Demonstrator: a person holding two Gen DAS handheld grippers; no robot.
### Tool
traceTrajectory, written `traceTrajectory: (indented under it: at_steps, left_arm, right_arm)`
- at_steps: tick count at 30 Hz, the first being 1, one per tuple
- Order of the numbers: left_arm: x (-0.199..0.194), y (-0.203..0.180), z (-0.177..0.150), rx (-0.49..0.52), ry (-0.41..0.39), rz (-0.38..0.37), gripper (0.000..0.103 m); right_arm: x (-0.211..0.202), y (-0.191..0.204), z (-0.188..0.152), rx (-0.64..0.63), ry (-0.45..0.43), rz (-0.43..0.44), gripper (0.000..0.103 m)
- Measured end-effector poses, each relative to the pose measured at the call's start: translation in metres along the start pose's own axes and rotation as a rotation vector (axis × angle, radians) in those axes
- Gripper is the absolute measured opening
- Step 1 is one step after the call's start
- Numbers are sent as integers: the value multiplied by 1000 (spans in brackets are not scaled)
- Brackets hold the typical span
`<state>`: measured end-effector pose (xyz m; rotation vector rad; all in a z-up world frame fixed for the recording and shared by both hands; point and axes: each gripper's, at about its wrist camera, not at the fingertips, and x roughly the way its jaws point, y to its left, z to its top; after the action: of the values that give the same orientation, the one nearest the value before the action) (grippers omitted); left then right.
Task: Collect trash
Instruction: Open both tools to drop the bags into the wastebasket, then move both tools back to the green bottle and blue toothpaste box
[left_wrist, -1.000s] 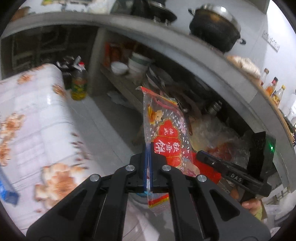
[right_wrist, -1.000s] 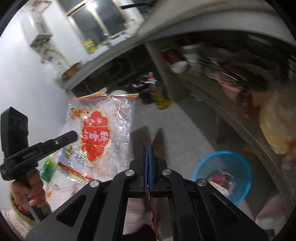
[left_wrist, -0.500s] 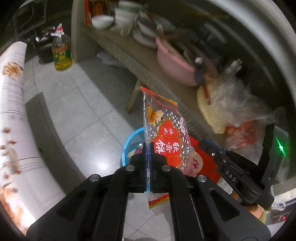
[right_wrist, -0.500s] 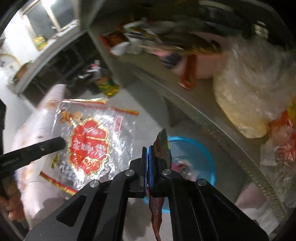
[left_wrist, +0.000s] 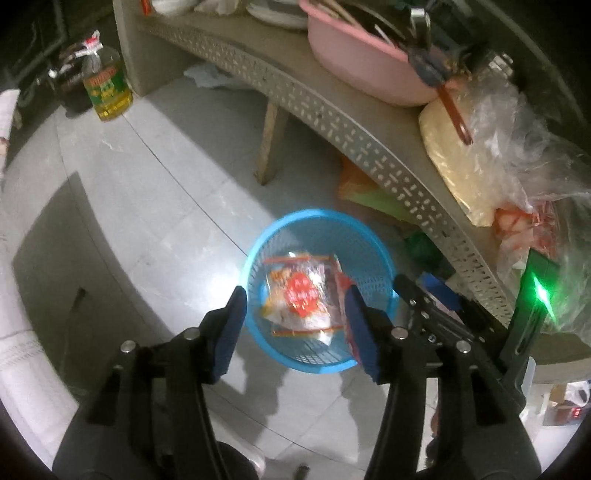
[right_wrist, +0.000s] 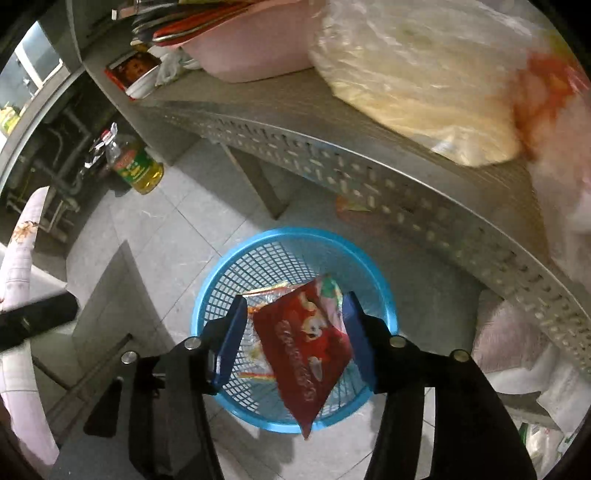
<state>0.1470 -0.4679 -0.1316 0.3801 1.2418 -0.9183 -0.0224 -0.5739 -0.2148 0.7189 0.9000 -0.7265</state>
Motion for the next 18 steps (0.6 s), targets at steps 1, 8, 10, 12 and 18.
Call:
traceTrajectory:
  at_steps: [1, 8, 10, 12, 18]
  left_arm:
    - [-6, 3, 0, -7, -9, 5, 53]
    - [-52, 15, -7, -28, -66, -6, 62]
    - [-73, 19, -15, -20, -90, -16, 64]
    - [-92, 24, -26, -19, -109, -33, 68]
    - [-152, 50, -69, -55, -174, -97, 76]
  right_arm:
    - [-2, -1, -2, 4, 1, -1, 53]
    - [-24, -11, -23, 35, 2, 22, 60]
    - [-31, -10, -33, 37, 12, 30, 61]
    - [-41, -5, -43, 34, 25, 38, 62]
    - [-87, 28, -63, -68, -23, 53, 76]
